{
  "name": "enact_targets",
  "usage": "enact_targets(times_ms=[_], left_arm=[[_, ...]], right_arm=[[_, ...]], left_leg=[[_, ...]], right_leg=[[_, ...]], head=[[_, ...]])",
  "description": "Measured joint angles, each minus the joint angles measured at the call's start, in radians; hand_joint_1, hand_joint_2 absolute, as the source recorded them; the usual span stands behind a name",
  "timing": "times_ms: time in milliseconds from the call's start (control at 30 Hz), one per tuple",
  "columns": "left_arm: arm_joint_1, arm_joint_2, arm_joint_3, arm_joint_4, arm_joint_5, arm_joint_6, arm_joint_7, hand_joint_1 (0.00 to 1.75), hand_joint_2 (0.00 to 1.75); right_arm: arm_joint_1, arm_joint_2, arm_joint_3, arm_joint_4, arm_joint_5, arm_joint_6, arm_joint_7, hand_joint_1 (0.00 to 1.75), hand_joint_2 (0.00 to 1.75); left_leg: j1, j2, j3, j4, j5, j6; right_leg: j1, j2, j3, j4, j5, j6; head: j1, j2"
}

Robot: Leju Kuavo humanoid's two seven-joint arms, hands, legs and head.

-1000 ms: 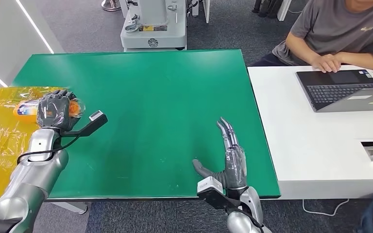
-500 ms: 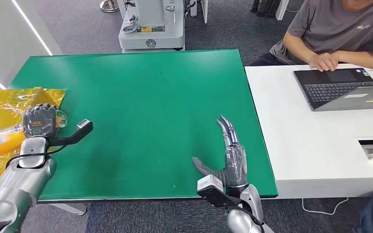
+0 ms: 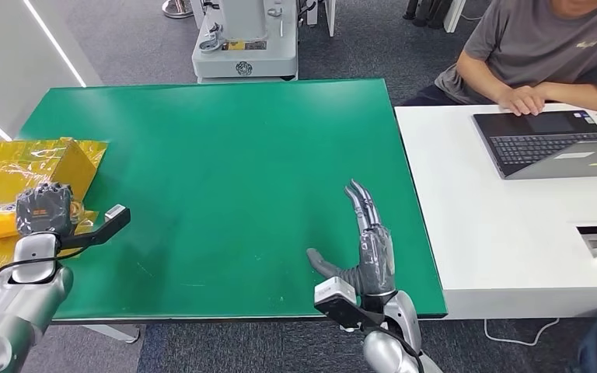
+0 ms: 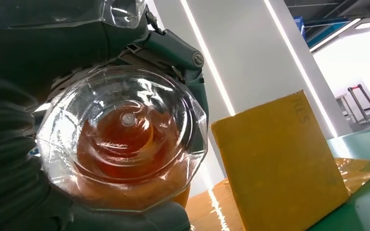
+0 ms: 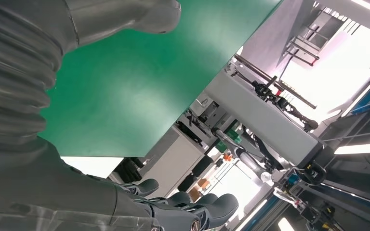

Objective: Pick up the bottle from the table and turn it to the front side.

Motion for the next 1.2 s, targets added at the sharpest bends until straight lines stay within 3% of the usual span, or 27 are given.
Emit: enact_targets(times_ms=[333, 367, 467, 500, 1067, 1200], left_arm=[[0.022, 0.000, 0.011, 0.002, -0.003, -0.004, -0.027, 1.75, 1.75], [0.023, -0.001, 0.013, 0.003, -0.002, -0.007, -0.031, 1.66, 1.75], [0.030, -0.008, 0.026, 0.006, 0.002, -0.008, -0.052, 0.35, 1.75], [0.034, -0.011, 0.032, 0.007, 0.003, -0.005, -0.060, 0.00, 1.75], [0.049, -0.070, 0.145, 0.003, -0.005, 0.093, -0.089, 0.00, 1.75], [0.066, -0.088, 0.196, -0.063, 0.061, 0.096, -0.156, 0.00, 1.75]], right_arm=[[-0.010, 0.000, 0.000, 0.000, 0.000, 0.005, 0.000, 0.00, 1.75], [-0.011, 0.000, 0.000, 0.000, 0.000, 0.005, 0.000, 0.00, 1.75], [-0.014, 0.000, 0.000, 0.000, 0.000, 0.007, 0.000, 0.00, 1.75], [-0.015, 0.000, 0.000, 0.000, 0.000, 0.008, 0.000, 0.00, 1.75], [-0.012, 0.000, 0.000, 0.000, 0.000, 0.007, 0.000, 0.00, 1.75], [-0.003, 0.000, 0.000, -0.004, 0.002, -0.001, 0.000, 0.00, 1.75]], left_leg=[[0.000, 0.000, 0.000, 0.000, 0.000, 0.000], [0.000, 0.000, 0.000, 0.000, 0.000, 0.000], [0.000, 0.000, 0.000, 0.000, 0.000, 0.000], [0.000, 0.000, 0.000, 0.000, 0.000, 0.000], [0.000, -0.001, 0.000, 0.000, 0.000, 0.000], [0.000, -0.001, 0.000, 0.000, 0.000, 0.000]], right_leg=[[0.000, 0.000, 0.000, 0.000, 0.000, 0.000], [0.000, 0.000, 0.000, 0.000, 0.000, 0.000], [0.000, 0.000, 0.000, 0.000, 0.000, 0.000], [0.000, 0.000, 0.000, 0.000, 0.000, 0.000], [0.000, -0.001, 0.000, 0.000, 0.000, 0.000], [0.000, -0.001, 0.000, 0.000, 0.000, 0.000]], head=[[0.000, 0.000], [0.000, 0.000], [0.000, 0.000], [0.000, 0.000], [0.000, 0.000], [0.000, 0.000]])
